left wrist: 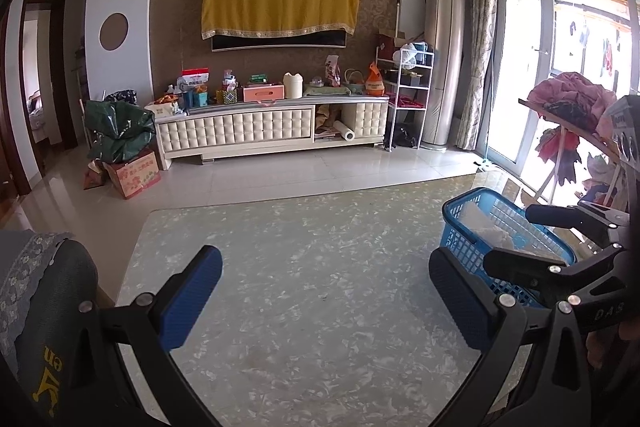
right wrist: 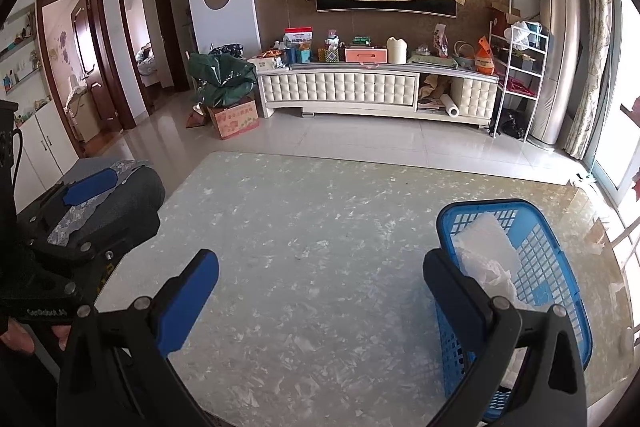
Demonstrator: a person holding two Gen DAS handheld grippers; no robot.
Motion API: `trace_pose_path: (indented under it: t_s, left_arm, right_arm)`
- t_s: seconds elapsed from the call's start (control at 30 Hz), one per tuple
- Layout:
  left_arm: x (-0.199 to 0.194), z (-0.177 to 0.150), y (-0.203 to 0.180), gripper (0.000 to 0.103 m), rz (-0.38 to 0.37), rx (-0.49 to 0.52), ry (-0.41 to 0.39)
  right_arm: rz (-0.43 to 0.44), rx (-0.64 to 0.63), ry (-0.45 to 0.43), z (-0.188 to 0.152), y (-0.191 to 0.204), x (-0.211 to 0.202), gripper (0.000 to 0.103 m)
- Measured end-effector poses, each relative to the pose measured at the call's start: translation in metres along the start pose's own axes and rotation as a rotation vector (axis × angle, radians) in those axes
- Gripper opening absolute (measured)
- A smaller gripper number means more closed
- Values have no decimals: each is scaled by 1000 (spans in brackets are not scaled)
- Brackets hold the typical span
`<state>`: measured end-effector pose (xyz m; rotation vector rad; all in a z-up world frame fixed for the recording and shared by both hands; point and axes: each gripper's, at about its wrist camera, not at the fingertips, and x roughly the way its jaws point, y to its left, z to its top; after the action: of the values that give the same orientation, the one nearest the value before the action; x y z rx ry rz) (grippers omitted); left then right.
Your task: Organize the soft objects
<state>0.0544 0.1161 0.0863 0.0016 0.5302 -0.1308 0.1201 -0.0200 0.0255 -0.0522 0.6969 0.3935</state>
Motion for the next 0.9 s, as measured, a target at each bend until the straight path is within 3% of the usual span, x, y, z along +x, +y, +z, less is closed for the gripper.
trace_pose_path:
  t_s: [0.9]
  left_arm:
    - [-1,-1,-1,103,-8,2,11]
  right_arm:
    - [-13,1,1,-1,0,-3,103]
